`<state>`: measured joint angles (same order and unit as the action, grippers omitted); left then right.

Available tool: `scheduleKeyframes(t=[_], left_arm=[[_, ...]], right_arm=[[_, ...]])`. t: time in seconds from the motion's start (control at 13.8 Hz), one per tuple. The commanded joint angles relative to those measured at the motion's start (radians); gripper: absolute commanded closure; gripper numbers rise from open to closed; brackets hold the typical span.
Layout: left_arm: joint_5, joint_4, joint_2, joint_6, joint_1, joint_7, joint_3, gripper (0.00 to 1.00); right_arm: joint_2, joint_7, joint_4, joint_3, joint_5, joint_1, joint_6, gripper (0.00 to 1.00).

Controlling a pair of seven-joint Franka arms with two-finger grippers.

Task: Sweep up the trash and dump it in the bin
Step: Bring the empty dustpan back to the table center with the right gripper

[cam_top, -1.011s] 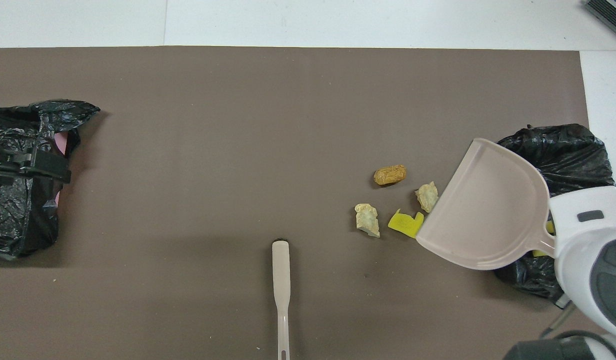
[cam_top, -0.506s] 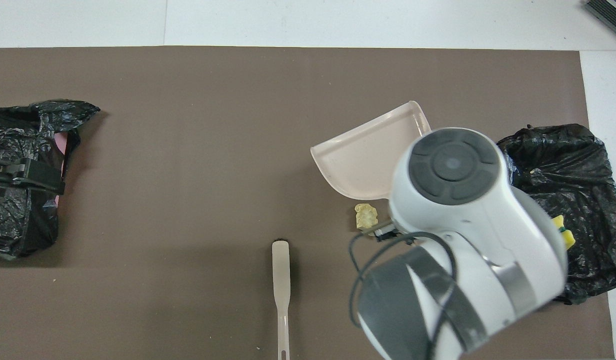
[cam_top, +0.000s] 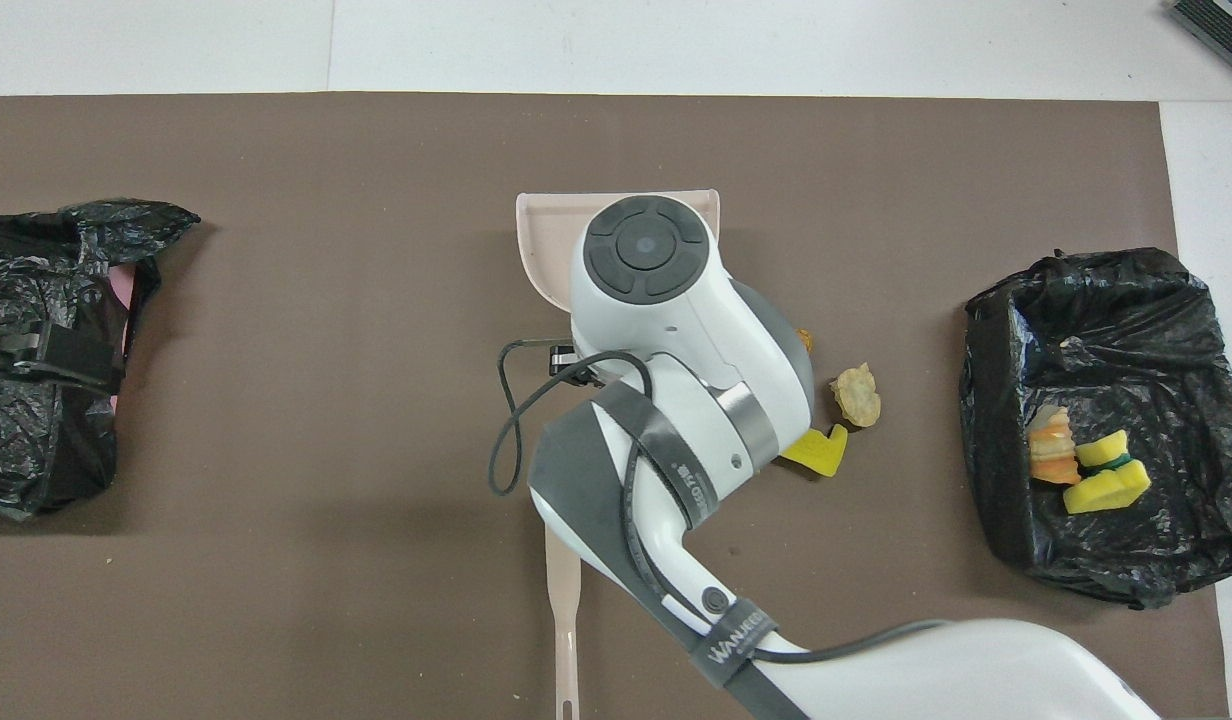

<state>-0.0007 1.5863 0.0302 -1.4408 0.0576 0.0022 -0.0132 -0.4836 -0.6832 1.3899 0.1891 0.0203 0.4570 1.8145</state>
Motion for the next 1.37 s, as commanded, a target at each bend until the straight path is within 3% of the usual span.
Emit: scheduleKeyframes(t=[0.0, 0.43, 0.65, 0.72, 0.79, 0.87, 1.16, 1.3], left_arm=[[0.010, -0.011, 0.007, 0.010, -0.001, 0.002, 0.004, 0.00], [0.004, -0.006, 0.005, -0.056, 0.004, 0.002, 0.004, 0.00], [0.002, 0.000, 0.007, -0.055, 0.008, 0.004, 0.006, 0.00], [-0.002, 0.001, 0.007, -0.055, 0.010, 0.004, 0.007, 0.00], [-0.008, 0.004, 0.007, -0.052, 0.011, 0.004, 0.006, 0.00], [-0.008, 0.012, 0.007, -0.052, 0.013, 0.005, 0.006, 0.00], [-0.019, 0.027, -0.003, -0.064, 0.024, 0.004, 0.009, 0.00], [-0.021, 0.059, -0.007, -0.093, 0.068, 0.001, 0.009, 0.00]], right_arm=[[-0.122, -0.045, -0.124, -0.003, -0.007, 0.031, 0.053, 1.00], [-0.122, -0.033, 0.020, 0.001, 0.006, 0.051, 0.233, 0.97], [-0.118, -0.038, 0.055, 0.001, 0.003, 0.051, 0.238, 0.85], [-0.113, -0.045, 0.061, 0.001, -0.003, 0.051, 0.236, 0.78], [-0.112, -0.047, 0.061, 0.001, -0.003, 0.051, 0.226, 0.53], [-0.107, -0.047, 0.060, 0.001, 0.001, 0.052, 0.221, 0.01], [0.003, -0.056, 0.072, 0.001, -0.016, 0.052, 0.100, 0.00], [0.112, -0.061, 0.170, 0.007, -0.022, 0.051, 0.071, 0.00]])
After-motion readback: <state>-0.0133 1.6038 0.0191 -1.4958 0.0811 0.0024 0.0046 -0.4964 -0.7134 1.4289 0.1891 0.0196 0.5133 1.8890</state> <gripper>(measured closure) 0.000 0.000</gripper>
